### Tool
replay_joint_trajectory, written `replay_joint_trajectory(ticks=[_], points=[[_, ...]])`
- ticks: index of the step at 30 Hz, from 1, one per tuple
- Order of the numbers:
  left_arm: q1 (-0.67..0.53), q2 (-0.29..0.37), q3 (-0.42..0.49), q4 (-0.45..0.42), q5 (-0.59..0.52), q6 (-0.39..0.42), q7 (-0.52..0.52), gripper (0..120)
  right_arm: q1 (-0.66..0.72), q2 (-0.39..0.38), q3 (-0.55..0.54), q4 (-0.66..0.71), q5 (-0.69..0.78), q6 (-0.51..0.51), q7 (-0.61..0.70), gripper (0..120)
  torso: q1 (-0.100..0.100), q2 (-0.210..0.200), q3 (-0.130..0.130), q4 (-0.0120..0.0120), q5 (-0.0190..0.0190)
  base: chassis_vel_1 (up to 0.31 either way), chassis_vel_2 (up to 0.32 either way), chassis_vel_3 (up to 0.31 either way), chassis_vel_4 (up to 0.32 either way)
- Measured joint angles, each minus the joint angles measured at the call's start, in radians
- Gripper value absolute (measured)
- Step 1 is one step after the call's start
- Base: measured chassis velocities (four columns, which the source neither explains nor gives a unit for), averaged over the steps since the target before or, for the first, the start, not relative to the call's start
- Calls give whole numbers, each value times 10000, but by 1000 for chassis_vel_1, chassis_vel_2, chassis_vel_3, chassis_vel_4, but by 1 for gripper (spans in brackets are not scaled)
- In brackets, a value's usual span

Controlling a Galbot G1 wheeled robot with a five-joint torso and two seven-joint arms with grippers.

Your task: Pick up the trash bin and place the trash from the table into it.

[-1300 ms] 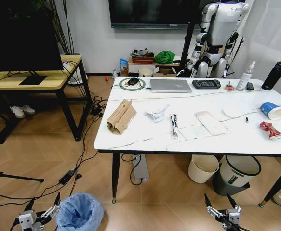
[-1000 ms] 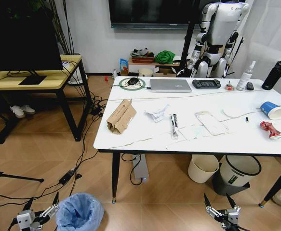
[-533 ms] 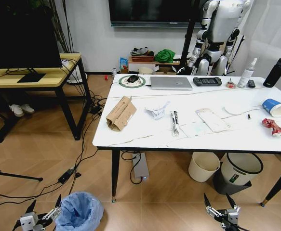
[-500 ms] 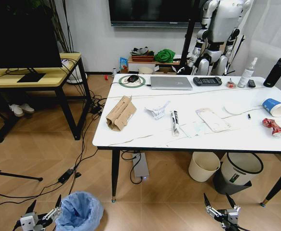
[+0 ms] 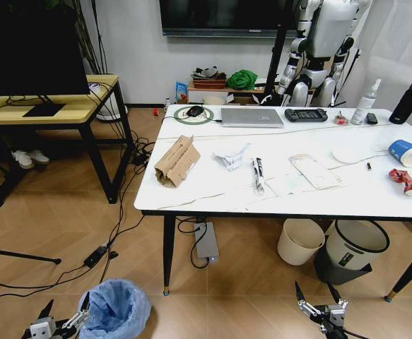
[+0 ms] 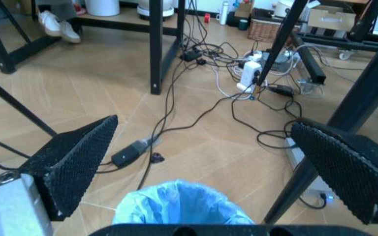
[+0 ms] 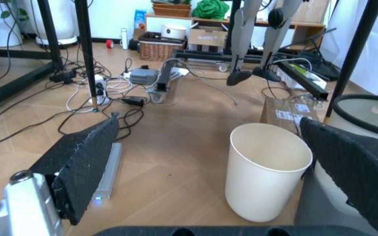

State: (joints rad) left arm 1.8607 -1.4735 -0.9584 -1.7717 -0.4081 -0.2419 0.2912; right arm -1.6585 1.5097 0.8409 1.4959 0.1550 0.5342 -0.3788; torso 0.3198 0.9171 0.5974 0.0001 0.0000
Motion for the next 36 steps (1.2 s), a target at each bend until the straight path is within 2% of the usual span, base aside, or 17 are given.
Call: replay_joint_trajectory(ticks=[17, 36], points=[[-209, 129, -145, 735, -205, 165, 62, 100, -122, 158, -37, -78, -255, 345, -43, 100, -337, -790, -453, 0, 0, 0, 0, 0, 0], [-236, 112, -134, 848, -210, 158, 113, 100, -202, 208, -84, -87, -337, 484, -62, 100, -691, -1637, -945, 0, 0, 0, 0, 0, 0]])
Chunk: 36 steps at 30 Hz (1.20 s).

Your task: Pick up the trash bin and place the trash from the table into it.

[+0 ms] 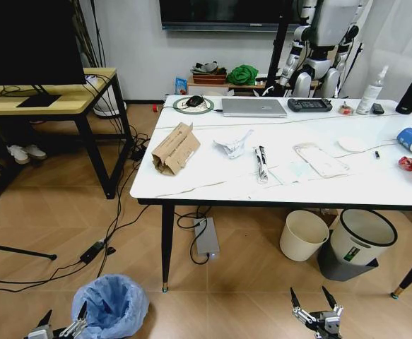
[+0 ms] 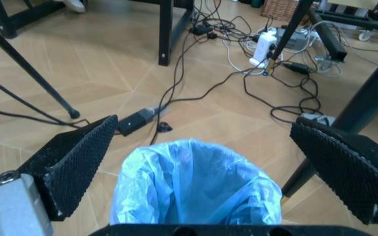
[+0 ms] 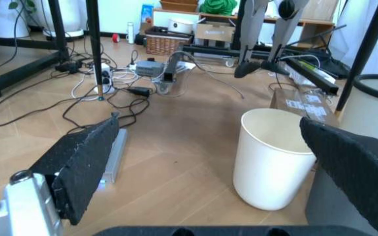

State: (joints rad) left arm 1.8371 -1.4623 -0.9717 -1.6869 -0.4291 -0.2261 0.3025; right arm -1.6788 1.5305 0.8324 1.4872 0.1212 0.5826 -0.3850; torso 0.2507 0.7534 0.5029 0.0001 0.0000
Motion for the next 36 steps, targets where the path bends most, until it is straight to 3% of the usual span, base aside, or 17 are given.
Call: replay_joint_trajectory(ticks=[26, 36], points=[[-179, 17, -69, 384, 19, -43, 144, 100, 43, 57, -60, -111, -12, 40, -15, 100, -442, -1083, -642, 0, 0, 0, 0, 0, 0], [-747, 140, -282, 1419, 19, -110, 384, 100, 68, 189, -169, -221, -38, 156, -76, 100, -618, -1523, -906, 0, 0, 0, 0, 0, 0]])
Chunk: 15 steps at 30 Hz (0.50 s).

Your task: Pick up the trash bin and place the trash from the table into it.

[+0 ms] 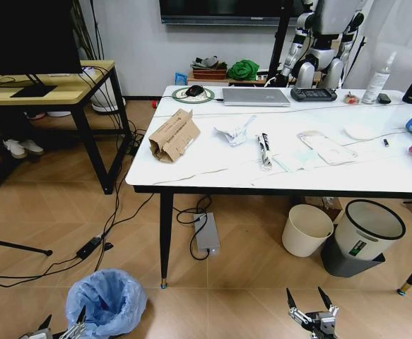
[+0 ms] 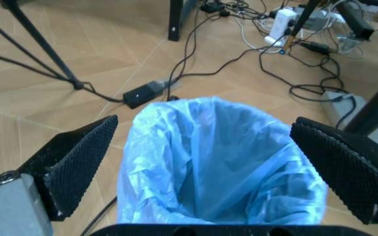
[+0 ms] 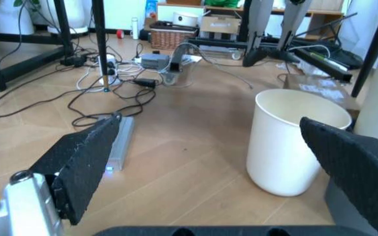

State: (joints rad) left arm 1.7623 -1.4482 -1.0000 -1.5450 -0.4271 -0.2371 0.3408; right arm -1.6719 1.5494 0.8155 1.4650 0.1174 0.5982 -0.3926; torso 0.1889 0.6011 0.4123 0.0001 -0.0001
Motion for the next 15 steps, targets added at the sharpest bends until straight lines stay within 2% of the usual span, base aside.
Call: replay_joint_trajectory(ticks=[15], points=[[-1427, 334, -430, 1525, 33, 366, -181, 100, -56, 354, -298, -277, -169, 285, -22, 100, -241, -653, -412, 0, -1, 0, 0, 0, 0]])
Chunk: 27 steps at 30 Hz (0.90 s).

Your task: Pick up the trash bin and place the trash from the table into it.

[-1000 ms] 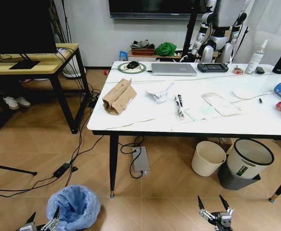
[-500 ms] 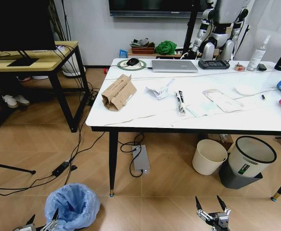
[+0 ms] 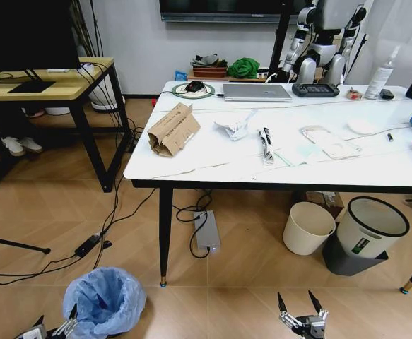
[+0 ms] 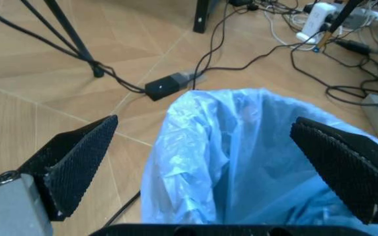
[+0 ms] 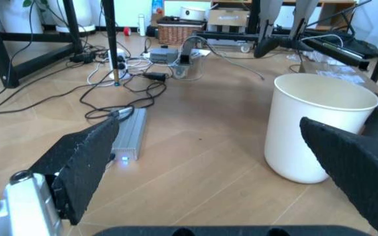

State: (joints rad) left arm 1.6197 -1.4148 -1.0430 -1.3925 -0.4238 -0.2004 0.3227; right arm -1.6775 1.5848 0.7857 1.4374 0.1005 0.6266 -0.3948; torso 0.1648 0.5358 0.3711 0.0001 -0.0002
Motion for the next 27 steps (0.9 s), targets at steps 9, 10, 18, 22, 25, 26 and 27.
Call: replay_joint_trajectory(ticks=[9, 10, 18, 22, 25, 26, 27], points=[[-867, 208, 40, 1343, -26, -170, 22, 100, -109, 109, -17, -91, -64, 224, -31, 100, -115, -297, -180, 0, -1, 0, 0, 0, 0], [-983, 223, 51, 1541, 40, -228, 35, 100, -131, 128, -18, -97, -82, 259, -34, 100, -119, -313, -193, 0, -1, 0, 0, 0, 0], [-1761, 152, 25, 2435, 721, -16, 177, 100, -302, 229, -51, -233, -282, 577, -39, 100, -117, -317, -203, 0, 0, 0, 0, 0, 0], [-2008, 146, 24, 2608, 857, 352, 205, 100, -382, 232, -65, -291, -389, 706, -36, 100, -111, -300, -193, -1, 4, 0, 0, 0, 0], [-2172, 221, 20, 2731, 926, 693, 203, 100, -473, 232, -55, -307, -454, 789, -31, 100, -103, -284, -183, -2, 1, 0, 0, 0, 0], [-2172, 221, 20, 2731, 926, 693, 203, 100, -473, 232, -55, -307, -454, 789, -31, 100, -103, -284, -183, -2, 1, 0, 0, 0, 0], [-2197, 271, 10, 2758, 926, 826, 195, 100, -487, 232, -47, -307, -465, 803, -29, 100, -102, -280, -180, -1, 2, 0, 0, 0, 0]])
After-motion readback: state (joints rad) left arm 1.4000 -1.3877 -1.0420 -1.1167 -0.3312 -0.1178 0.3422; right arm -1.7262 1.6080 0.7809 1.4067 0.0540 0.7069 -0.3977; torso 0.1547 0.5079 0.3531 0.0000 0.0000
